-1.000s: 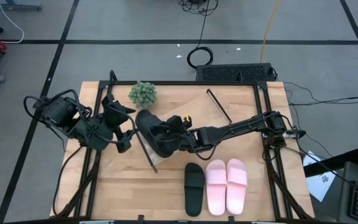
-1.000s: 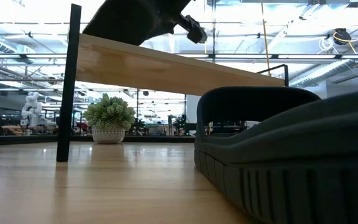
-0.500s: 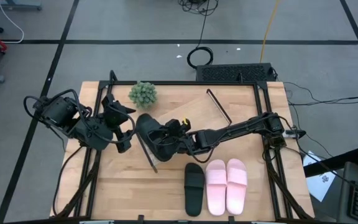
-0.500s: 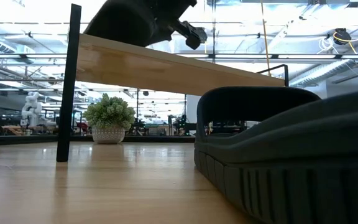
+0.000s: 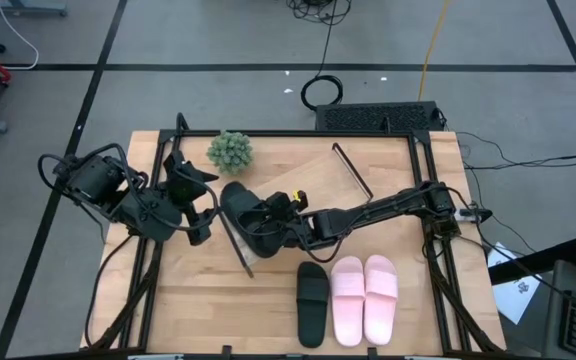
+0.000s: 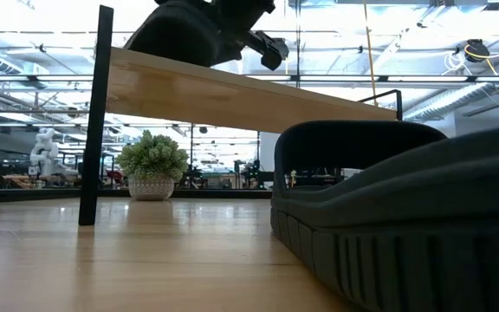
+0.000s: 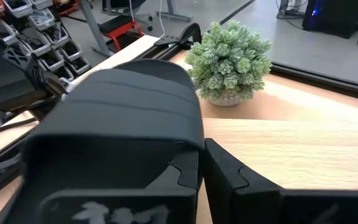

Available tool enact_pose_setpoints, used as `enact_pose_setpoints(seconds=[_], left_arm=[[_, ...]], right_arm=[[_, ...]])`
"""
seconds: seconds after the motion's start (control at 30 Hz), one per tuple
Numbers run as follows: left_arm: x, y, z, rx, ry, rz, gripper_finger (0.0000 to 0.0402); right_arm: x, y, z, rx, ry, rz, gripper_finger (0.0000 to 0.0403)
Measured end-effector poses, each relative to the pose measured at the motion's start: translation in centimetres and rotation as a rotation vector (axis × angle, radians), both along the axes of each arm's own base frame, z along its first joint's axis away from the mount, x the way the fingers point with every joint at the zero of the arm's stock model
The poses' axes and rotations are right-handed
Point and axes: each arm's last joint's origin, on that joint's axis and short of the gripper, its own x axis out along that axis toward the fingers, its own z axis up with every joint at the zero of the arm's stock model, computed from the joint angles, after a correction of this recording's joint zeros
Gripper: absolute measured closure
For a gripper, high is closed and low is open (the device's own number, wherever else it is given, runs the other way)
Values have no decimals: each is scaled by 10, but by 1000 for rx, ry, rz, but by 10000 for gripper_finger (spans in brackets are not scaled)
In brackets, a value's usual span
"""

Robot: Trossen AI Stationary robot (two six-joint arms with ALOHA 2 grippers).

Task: Pick and place slides into the shelf
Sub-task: Put the left black slide on the shelf

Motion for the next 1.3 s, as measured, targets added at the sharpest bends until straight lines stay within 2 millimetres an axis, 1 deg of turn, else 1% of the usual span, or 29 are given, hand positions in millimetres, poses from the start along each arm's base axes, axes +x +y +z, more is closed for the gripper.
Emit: enact_pose_setpoints(seconds=[0.6,0.9,1.3], left_arm=[[0,0,0,14,7,-12,86],[0,0,0,13,8,-14,88],[0,-1,0,-2,21,-34,86]], right_arm=[[0,0,-1,3,11,7,403],[1,0,-2,47,4,58,389],[2,1,-8,99,-21,93,386]])
